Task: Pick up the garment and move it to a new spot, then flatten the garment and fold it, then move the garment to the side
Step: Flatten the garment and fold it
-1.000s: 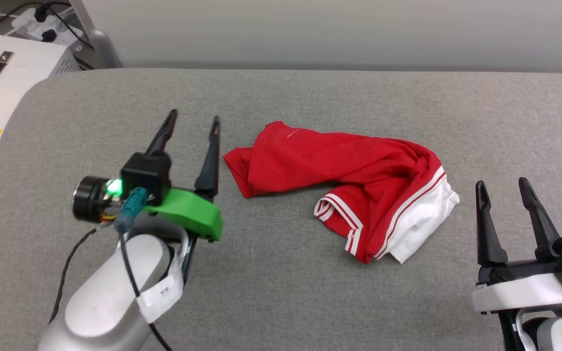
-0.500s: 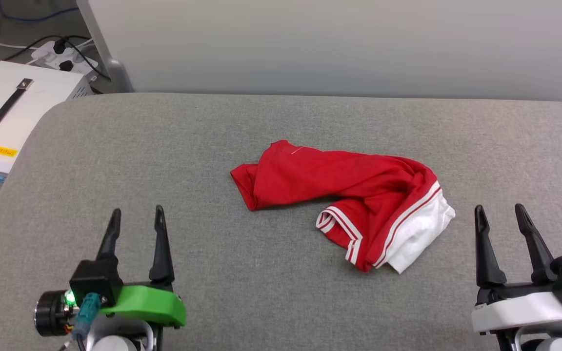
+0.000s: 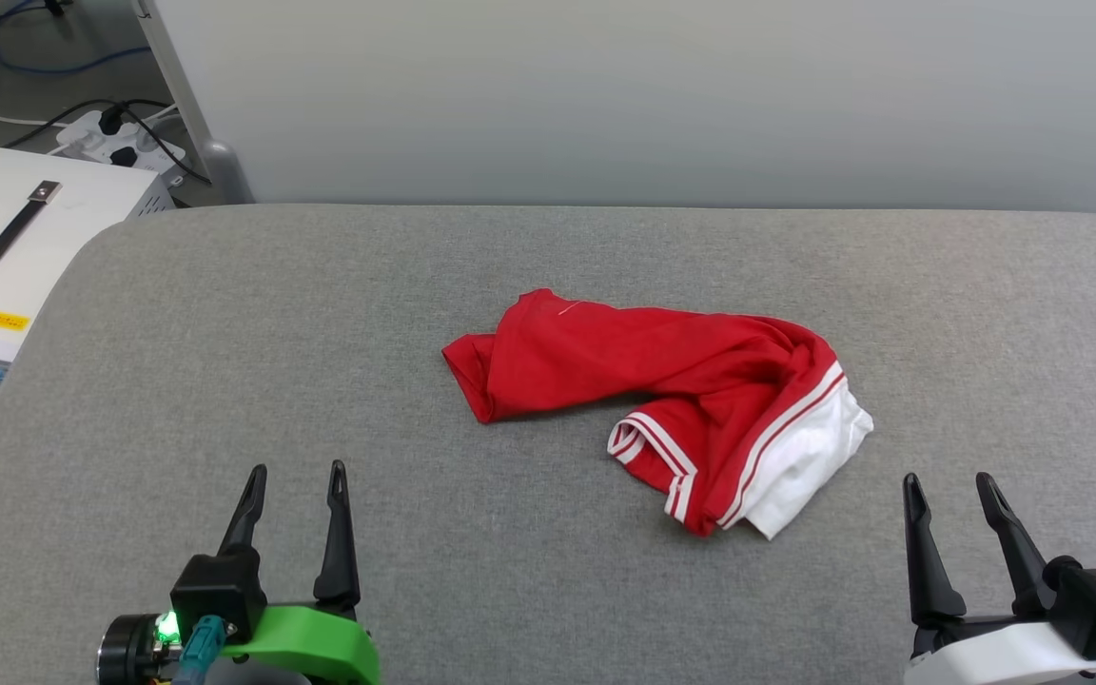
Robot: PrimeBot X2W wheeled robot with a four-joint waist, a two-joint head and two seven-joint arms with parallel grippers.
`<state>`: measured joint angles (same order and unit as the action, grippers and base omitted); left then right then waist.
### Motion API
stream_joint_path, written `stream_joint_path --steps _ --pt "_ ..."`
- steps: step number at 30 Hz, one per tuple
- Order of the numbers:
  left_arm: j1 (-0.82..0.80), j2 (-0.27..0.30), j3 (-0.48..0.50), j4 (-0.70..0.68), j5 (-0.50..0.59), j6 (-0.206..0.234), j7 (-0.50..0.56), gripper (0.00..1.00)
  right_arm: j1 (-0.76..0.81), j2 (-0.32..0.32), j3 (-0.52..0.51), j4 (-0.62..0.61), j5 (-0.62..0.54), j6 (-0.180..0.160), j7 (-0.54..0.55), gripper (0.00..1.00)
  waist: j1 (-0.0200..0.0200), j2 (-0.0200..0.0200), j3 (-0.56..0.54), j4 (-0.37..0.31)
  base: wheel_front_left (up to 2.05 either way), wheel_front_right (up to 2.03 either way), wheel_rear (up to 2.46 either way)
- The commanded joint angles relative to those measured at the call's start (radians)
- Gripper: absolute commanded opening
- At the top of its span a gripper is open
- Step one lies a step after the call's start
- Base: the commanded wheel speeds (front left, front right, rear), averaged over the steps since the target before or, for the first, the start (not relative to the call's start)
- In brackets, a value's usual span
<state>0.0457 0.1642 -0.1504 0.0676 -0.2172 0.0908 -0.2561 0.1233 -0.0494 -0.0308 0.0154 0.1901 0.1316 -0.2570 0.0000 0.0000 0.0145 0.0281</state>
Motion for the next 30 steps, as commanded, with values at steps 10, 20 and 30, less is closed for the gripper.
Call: stream_joint_path --steps 10,20,30 --pt "0.019 -0.052 0.073 0.030 0.066 -0.069 -0.006 1.00 0.015 -0.001 0.011 0.013 0.005 -0.001 -0.005 1.00 0.0000 0.0000 0.001 0.009 0.00 0.00 0.00" --pt "0.009 -0.081 0.113 0.037 0.102 -0.103 -0.006 1.00 -0.068 -0.001 -0.042 -0.052 -0.018 -0.001 -0.005 1.00 0.0000 0.0000 0.018 0.020 0.00 0.00 0.00" --pt "-0.039 -0.100 0.135 0.031 0.120 -0.119 -0.006 1.00 -0.352 -0.220 0.096 -0.040 0.005 -0.001 -0.005 1.00 0.0000 0.0000 0.085 0.022 0.00 0.00 0.00"
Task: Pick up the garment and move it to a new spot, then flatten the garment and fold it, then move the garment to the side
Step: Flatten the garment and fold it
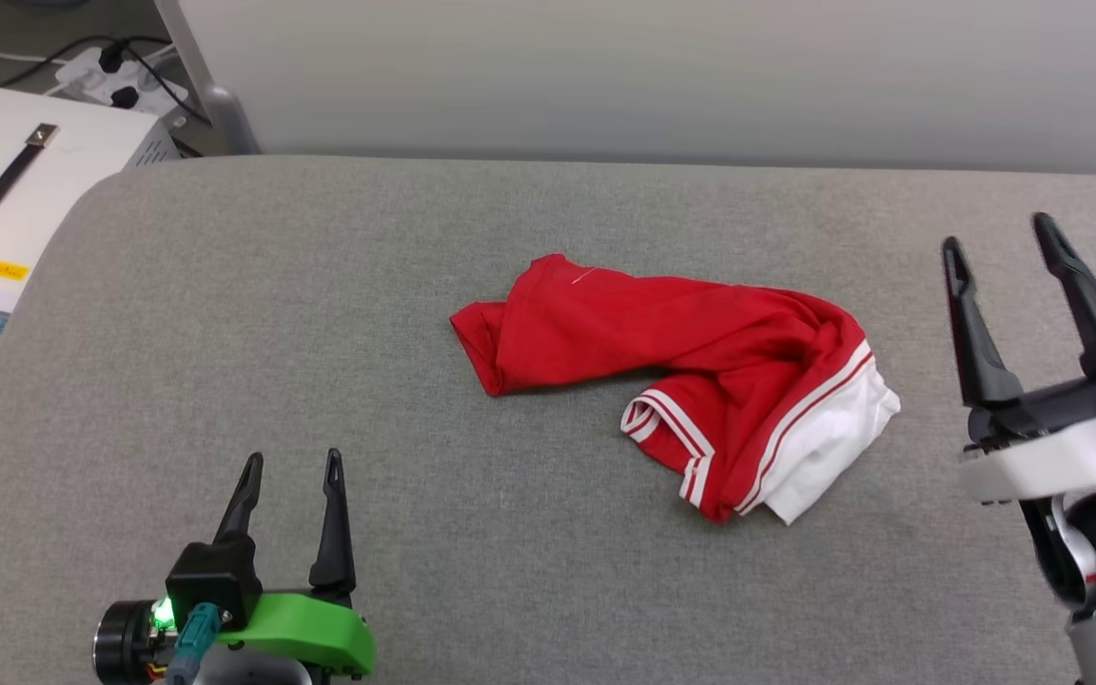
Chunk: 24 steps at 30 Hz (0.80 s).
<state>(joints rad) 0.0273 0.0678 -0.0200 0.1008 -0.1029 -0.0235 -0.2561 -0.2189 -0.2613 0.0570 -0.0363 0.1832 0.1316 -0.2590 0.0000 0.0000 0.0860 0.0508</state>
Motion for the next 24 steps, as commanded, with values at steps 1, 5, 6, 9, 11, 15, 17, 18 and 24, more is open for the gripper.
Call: stream_joint_path --steps 1,5,6,9,11,15,17,18,24 --pt "-0.023 -0.005 0.005 -0.002 0.008 -0.006 -0.006 1.00 -0.037 -0.041 0.040 0.038 0.030 -0.001 -0.003 1.00 0.0000 0.0000 0.018 0.000 0.00 0.00 0.00" --pt "-0.033 -0.009 0.008 0.001 0.012 -0.010 -0.006 1.00 -0.152 -0.186 0.213 0.126 0.127 -0.001 0.091 1.00 0.0000 0.0000 0.033 0.002 0.00 0.00 0.00" --pt "-0.036 -0.010 0.008 0.002 0.013 -0.011 -0.006 1.00 -0.180 -0.224 0.263 0.134 0.165 -0.001 0.140 1.00 0.0000 0.0000 0.036 0.002 0.00 0.00 0.00" --pt "-0.042 -0.012 0.010 0.001 0.014 -0.013 -0.006 1.00 -0.236 -0.318 0.388 0.136 0.275 -0.001 0.300 1.00 0.0000 0.0000 0.048 0.002 0.00 0.00 0.00" --pt "-0.049 -0.014 0.011 -0.002 0.014 -0.013 -0.006 1.00 -0.265 -0.382 0.470 0.128 0.343 -0.001 0.428 1.00 0.0000 0.0000 0.060 0.005 0.00 0.00 0.00" --pt "-0.074 -0.015 0.004 -0.005 0.015 -0.015 -0.006 1.00 -0.308 -0.479 0.582 0.104 0.470 -0.001 0.643 1.00 0.0000 0.0000 0.094 0.020 0.00 0.00 0.00" --pt "-0.086 -0.016 -0.001 -0.006 0.014 -0.015 -0.006 1.00 -0.323 -0.502 0.619 0.095 0.507 -0.001 0.709 1.00 0.0000 0.0000 0.111 0.028 0.00 0.00 0.00" --pt "-0.093 -0.016 -0.004 -0.006 0.013 -0.015 -0.006 1.00 -0.330 -0.511 0.640 0.092 0.526 -0.001 0.744 1.00 0.0000 0.0000 0.122 0.035 0.00 0.00 0.00" --pt "-0.129 -0.017 -0.032 -0.005 -0.006 -0.006 -0.006 1.00 -0.370 -0.501 0.723 0.151 0.566 -0.001 0.819 1.00 0.0000 0.0000 0.183 0.073 0.00 0.00 0.00"
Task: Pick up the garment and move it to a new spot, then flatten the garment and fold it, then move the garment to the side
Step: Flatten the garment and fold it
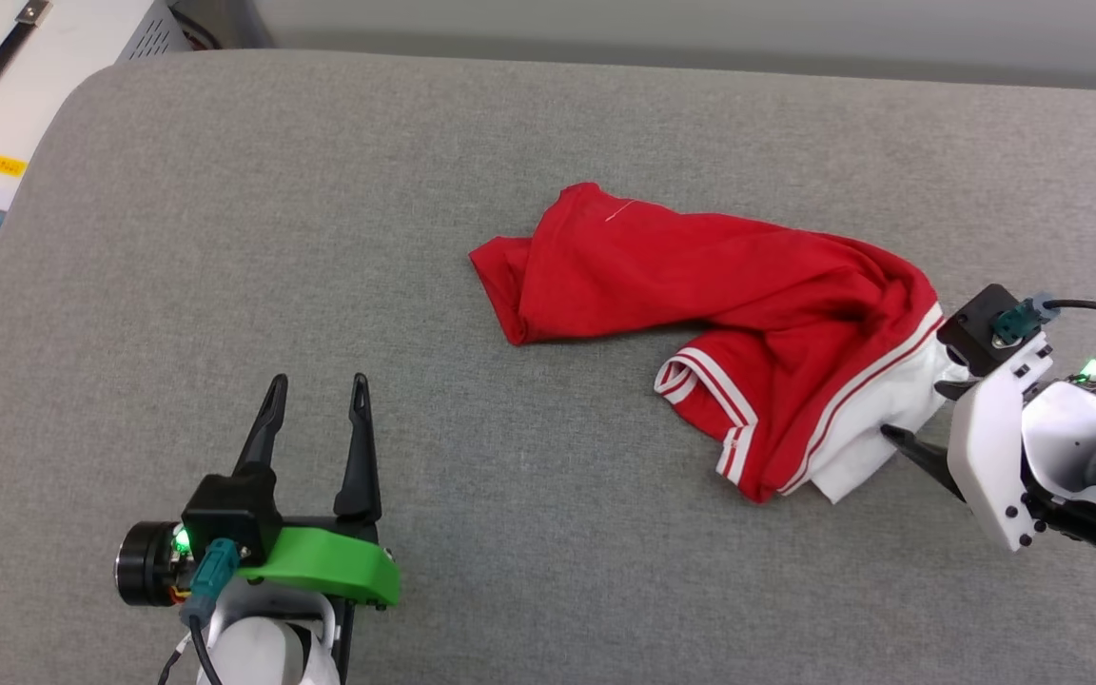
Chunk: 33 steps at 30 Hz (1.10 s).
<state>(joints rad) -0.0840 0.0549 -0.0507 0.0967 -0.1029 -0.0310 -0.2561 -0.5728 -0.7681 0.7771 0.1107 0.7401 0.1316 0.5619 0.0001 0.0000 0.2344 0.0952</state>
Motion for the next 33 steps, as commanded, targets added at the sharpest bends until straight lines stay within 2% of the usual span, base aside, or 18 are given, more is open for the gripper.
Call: stream_joint_path --steps 1,10,11,12,13,18,19,22,28,33 --pt "-0.024 -0.004 -0.007 -0.002 -0.011 0.005 -0.006 1.00 -0.022 0.014 0.018 0.027 0.010 -0.001 -0.003 1.00 -0.0001 0.0000 0.045 0.036 0.00 0.00 0.00" --pt "-0.044 -0.005 -0.007 0.007 -0.021 0.018 -0.006 1.00 -0.026 0.073 0.170 0.200 0.038 -0.001 -0.058 1.00 -0.0001 0.0000 0.073 0.048 0.00 0.00 0.00" --pt "-0.041 -0.005 -0.003 0.008 -0.020 0.020 -0.006 1.00 -0.026 0.080 0.178 0.210 0.054 -0.001 -0.073 0.46 -0.0001 0.0000 0.069 0.042 0.00 0.00 0.00" --pt "-0.038 -0.005 0.000 0.010 -0.019 0.020 -0.006 1.00 -0.027 0.083 0.188 0.216 0.066 -0.001 -0.088 0.11 -0.0001 0.0000 0.062 0.036 0.00 0.00 0.00" --pt "-0.035 -0.005 0.002 0.013 -0.018 0.019 -0.006 1.00 -0.031 0.082 0.196 0.221 0.071 -0.001 -0.108 0.00 -0.0001 0.0000 0.052 0.030 0.00 0.00 0.00" --pt "-0.015 -0.005 0.011 0.021 -0.016 0.015 -0.006 1.00 -0.036 0.058 0.186 0.216 0.097 -0.001 -0.217 0.00 -0.0001 0.0000 0.000 -0.002 0.00 0.00 0.00" --pt "-0.004 -0.005 0.015 0.022 -0.014 0.012 -0.006 1.00 -0.030 0.038 0.163 0.199 0.108 -0.001 -0.263 0.00 -0.0001 0.0000 -0.022 -0.011 0.00 0.00 0.00" --pt "0.015 -0.005 0.024 0.021 -0.012 0.010 -0.006 1.00 -0.008 0.000 0.119 0.159 0.122 -0.001 -0.310 0.00 -0.0001 0.0000 -0.051 -0.024 0.00 0.00 0.00" --pt "0.051 -0.005 0.034 0.011 -0.010 0.009 -0.006 1.00 0.059 -0.071 -0.008 0.092 0.150 -0.001 -0.350 0.00 -0.0001 0.0000 -0.086 -0.037 0.00 0.00 0.00" --pt "0.065 -0.005 0.040 0.004 -0.007 0.009 -0.006 1.00 0.136 -0.116 -0.143 0.096 0.194 -0.001 -0.347 0.00 -0.0001 0.0000 -0.089 -0.039 0.00 0.00 0.00"
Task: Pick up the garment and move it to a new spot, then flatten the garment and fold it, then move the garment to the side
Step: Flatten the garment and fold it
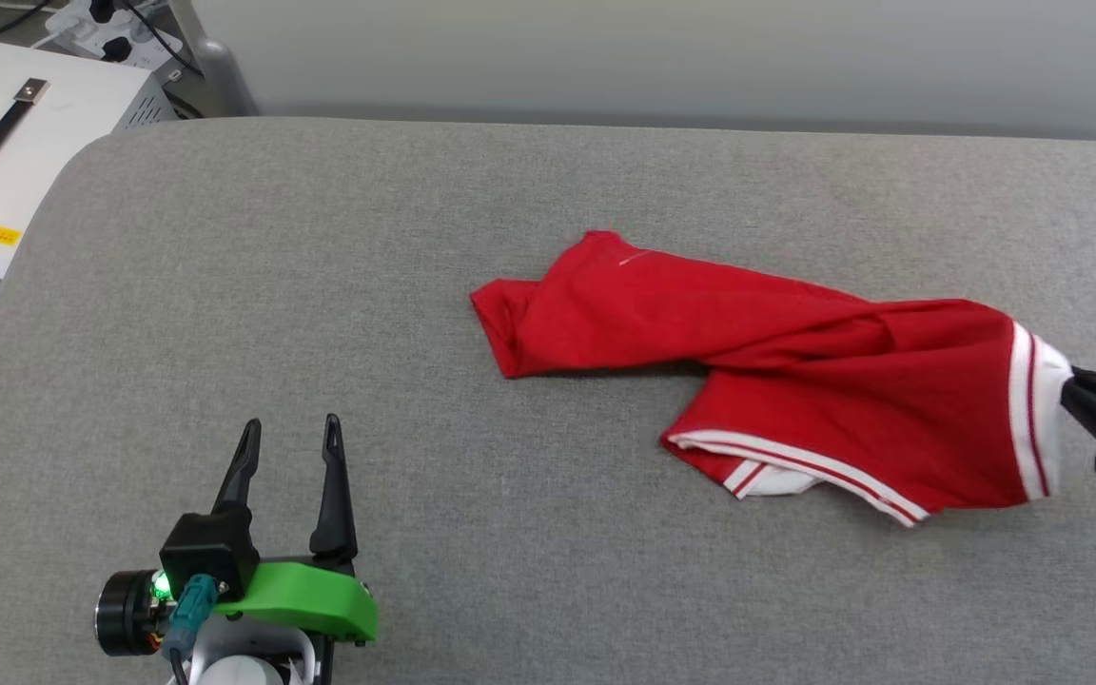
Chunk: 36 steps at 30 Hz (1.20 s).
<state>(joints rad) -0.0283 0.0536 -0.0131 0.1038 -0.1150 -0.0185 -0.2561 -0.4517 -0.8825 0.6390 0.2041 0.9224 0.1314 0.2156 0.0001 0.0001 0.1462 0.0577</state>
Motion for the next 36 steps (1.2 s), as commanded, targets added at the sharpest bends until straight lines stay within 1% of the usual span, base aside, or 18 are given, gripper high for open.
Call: stream_joint_path --steps 1,5,6,7,10,15,17,18,19,20,25,28,32,36 --pt "0.010 -0.003 0.003 -0.005 0.005 -0.004 -0.006 1.00 0.037 -0.004 -0.038 0.010 0.036 -0.001 0.004 0.00 -0.0001 -0.0001 0.000 -0.001 0.00 0.00 0.00" --pt "0.010 -0.003 0.001 -0.008 0.004 -0.003 -0.006 1.00 0.113 -0.030 -0.124 0.070 0.066 -0.001 0.033 0.00 -0.0001 -0.0001 0.010 0.005 0.00 0.00 0.00" --pt "0.006 -0.003 -0.005 -0.008 0.003 -0.003 -0.006 1.00 0.166 -0.041 -0.169 0.152 0.069 -0.001 0.043 0.00 -0.0001 -0.0001 0.020 0.012 0.00 0.00 0.00" --pt "0.005 -0.003 -0.006 -0.007 0.003 -0.004 -0.006 1.00 0.180 -0.040 -0.180 0.179 0.072 -0.001 0.047 0.00 -0.0001 -0.0001 0.023 0.014 0.00 0.00 0.00" --pt "-0.001 -0.003 -0.010 -0.004 0.005 -0.005 -0.006 1.00 0.219 -0.016 -0.207 0.261 0.084 -0.001 0.052 0.00 -0.0001 -0.0001 0.033 0.022 0.00 0.00 0.00" --pt "-0.011 -0.003 -0.018 -0.001 0.003 -0.003 -0.006 1.00 0.256 0.052 -0.199 0.351 0.085 -0.001 0.066 0.00 -0.0001 -0.0001 0.044 0.029 0.00 0.00 0.00" --pt "-0.013 -0.003 -0.022 0.002 0.001 -0.001 -0.006 1.00 0.251 0.074 -0.200 0.379 0.074 -0.001 0.047 0.00 -0.0001 -0.0001 0.045 0.032 0.00 0.00 0.00" --pt "-0.014 -0.003 -0.025 0.004 0.001 0.000 -0.006 1.00 0.246 0.083 -0.202 0.389 0.066 -0.001 0.029 0.25 -0.0001 -0.0001 0.043 0.033 0.00 0.00 0.00" --pt "-0.013 -0.003 -0.026 0.006 0.001 0.001 -0.006 1.00 0.239 0.091 -0.207 0.395 0.062 -0.001 0.010 0.91 -0.0001 -0.0001 0.039 0.032 0.00 0.00 0.00" --pt "-0.012 -0.003 -0.027 0.009 0.001 0.001 -0.006 1.00 0.231 0.100 -0.217 0.398 0.058 -0.001 -0.019 1.00 -0.0001 -0.0001 0.031 0.032 0.00 0.00 0.00" --pt "0.007 -0.003 -0.029 0.015 0.008 0.000 -0.006 1.00 0.210 0.085 -0.267 0.382 -0.011 -0.001 -0.182 1.00 -0.0001 -0.0001 -0.011 0.030 0.00 0.00 0.00" --pt "0.021 -0.003 -0.025 0.010 0.012 0.000 -0.006 1.00 0.213 0.080 -0.306 0.336 -0.049 -0.001 -0.253 1.00 -0.0001 -0.0001 -0.034 0.025 0.00 0.00 0.00" --pt "0.031 -0.003 -0.020 0.002 0.017 0.000 -0.006 1.00 0.216 0.076 -0.367 0.240 -0.116 -0.001 -0.295 1.00 -0.0001 -0.0001 -0.047 0.021 0.00 0.00 0.00" --pt "0.036 -0.003 -0.017 -0.007 0.021 0.000 -0.006 1.00 0.211 0.096 -0.420 0.095 -0.202 -0.001 -0.281 1.00 -0.0001 -0.0001 -0.049 0.018 0.00 0.00 0.00"
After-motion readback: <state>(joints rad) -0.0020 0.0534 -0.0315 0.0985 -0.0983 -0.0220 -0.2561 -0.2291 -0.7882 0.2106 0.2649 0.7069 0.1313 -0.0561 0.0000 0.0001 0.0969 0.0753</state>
